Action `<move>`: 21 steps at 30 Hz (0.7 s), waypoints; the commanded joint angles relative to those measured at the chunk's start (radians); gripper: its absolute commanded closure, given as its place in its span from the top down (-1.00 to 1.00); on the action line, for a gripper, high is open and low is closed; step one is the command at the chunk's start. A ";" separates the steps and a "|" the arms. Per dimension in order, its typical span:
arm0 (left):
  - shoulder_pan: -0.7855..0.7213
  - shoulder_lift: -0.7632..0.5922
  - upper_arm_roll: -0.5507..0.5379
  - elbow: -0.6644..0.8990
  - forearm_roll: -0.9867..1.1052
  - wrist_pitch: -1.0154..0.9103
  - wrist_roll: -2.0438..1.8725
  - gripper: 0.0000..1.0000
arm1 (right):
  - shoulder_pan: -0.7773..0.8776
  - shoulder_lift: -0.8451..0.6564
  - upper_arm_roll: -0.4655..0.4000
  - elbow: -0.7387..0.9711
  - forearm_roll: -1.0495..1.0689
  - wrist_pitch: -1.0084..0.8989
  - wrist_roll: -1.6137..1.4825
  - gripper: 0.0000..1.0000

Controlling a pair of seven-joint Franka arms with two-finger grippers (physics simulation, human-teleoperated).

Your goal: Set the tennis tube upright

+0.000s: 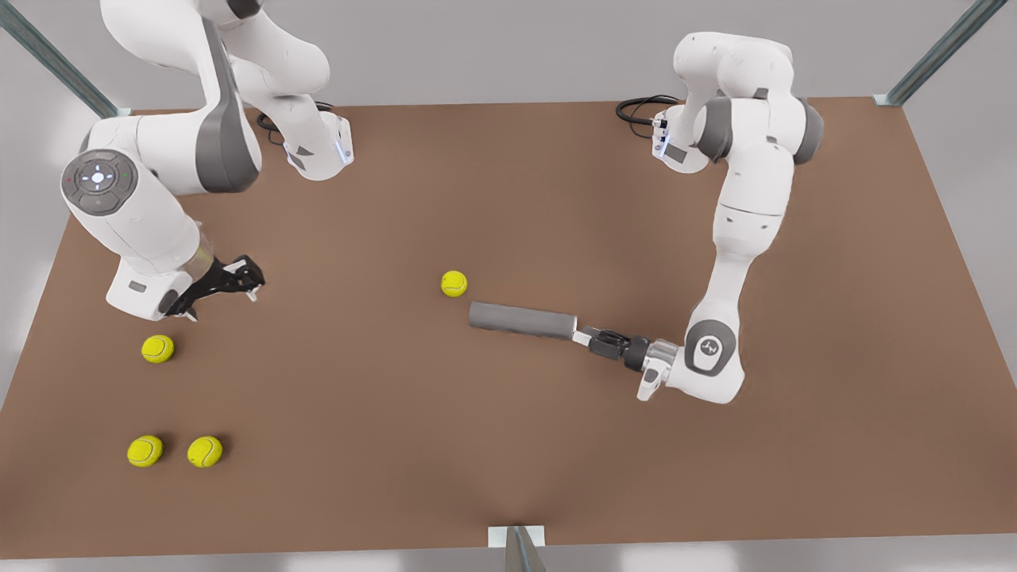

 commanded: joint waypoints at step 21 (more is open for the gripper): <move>0.042 -0.171 0.079 -0.267 0.037 0.119 0.433 1.00 | -0.053 0.070 0.006 0.005 0.075 0.099 0.289 1.00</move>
